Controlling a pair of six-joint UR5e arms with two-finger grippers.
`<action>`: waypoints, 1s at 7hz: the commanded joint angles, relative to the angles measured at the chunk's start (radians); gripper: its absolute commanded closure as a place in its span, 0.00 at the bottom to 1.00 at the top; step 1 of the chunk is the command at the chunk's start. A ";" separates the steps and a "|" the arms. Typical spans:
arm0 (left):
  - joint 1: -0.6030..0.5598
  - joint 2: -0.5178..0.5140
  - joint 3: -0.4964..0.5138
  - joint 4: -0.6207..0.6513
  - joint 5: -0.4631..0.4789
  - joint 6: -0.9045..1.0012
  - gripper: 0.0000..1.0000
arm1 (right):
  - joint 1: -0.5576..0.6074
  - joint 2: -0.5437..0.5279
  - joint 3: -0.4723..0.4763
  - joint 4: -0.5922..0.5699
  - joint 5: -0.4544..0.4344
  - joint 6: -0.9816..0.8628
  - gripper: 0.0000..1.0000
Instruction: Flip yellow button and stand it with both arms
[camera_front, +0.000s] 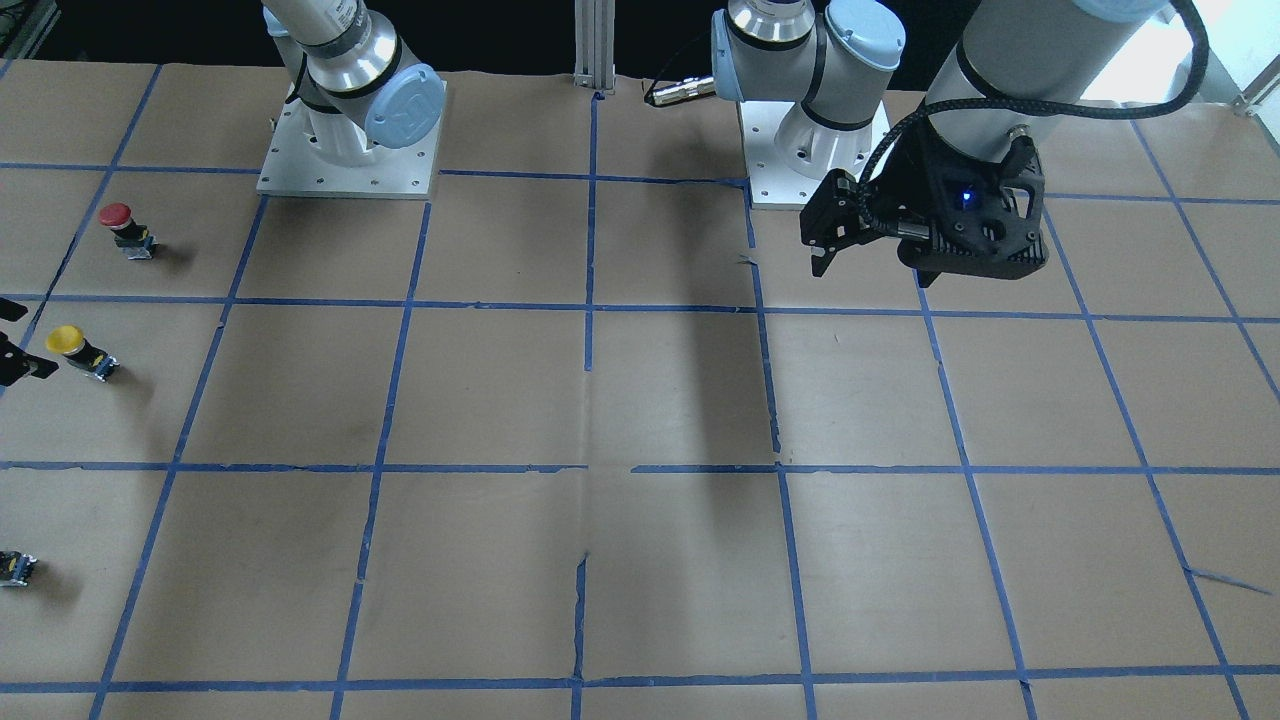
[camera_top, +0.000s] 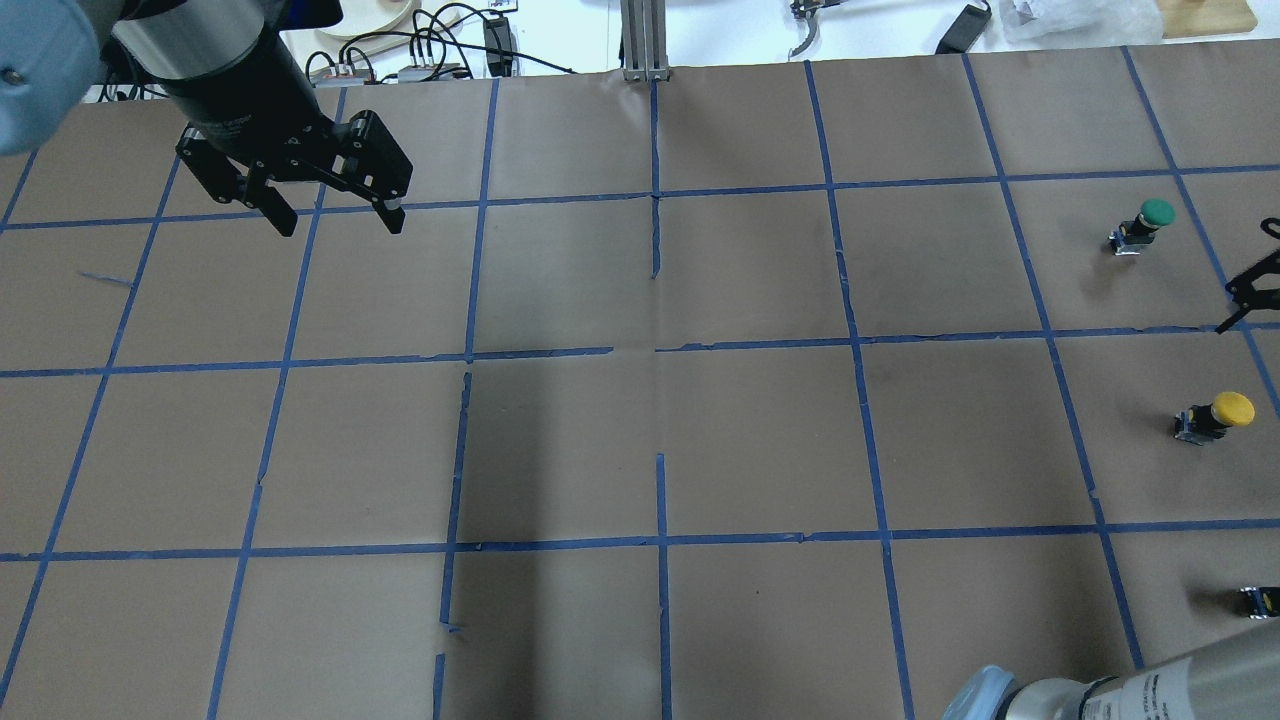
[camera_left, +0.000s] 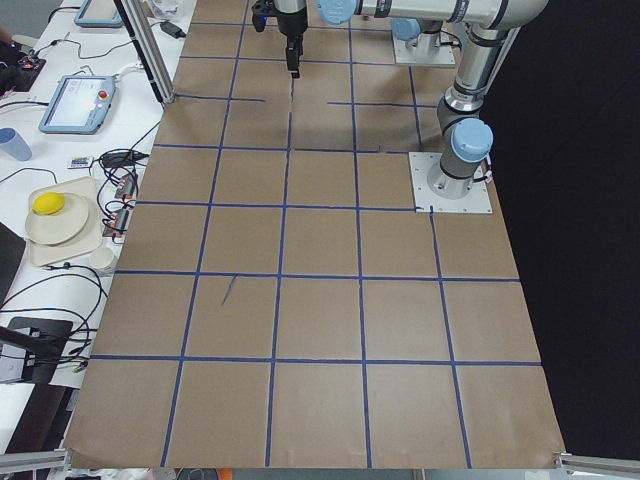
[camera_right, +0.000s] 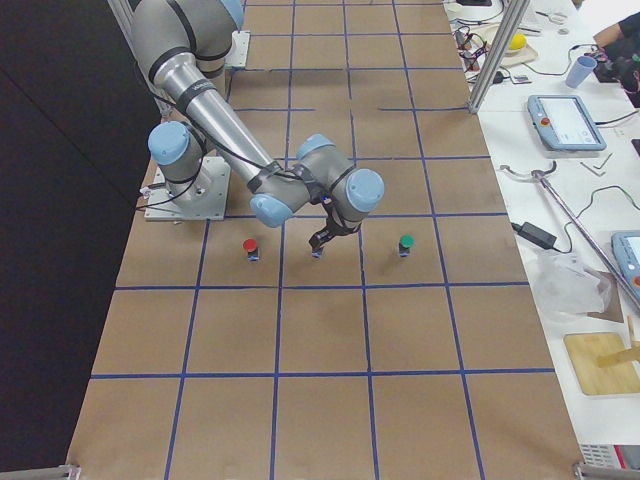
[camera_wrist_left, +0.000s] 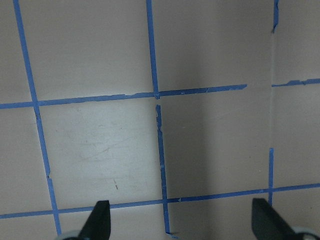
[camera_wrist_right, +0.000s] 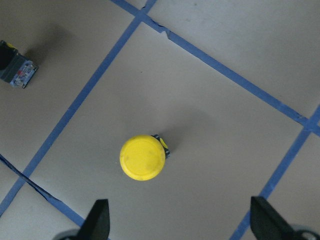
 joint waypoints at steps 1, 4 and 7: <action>0.001 0.004 0.001 0.001 0.003 0.001 0.00 | 0.127 -0.078 -0.092 0.103 0.015 0.085 0.00; -0.002 0.003 0.004 0.003 0.002 0.000 0.00 | 0.317 -0.207 -0.100 0.317 0.016 0.568 0.00; -0.002 0.004 0.009 0.007 0.002 -0.002 0.00 | 0.578 -0.248 -0.132 0.317 0.099 1.282 0.00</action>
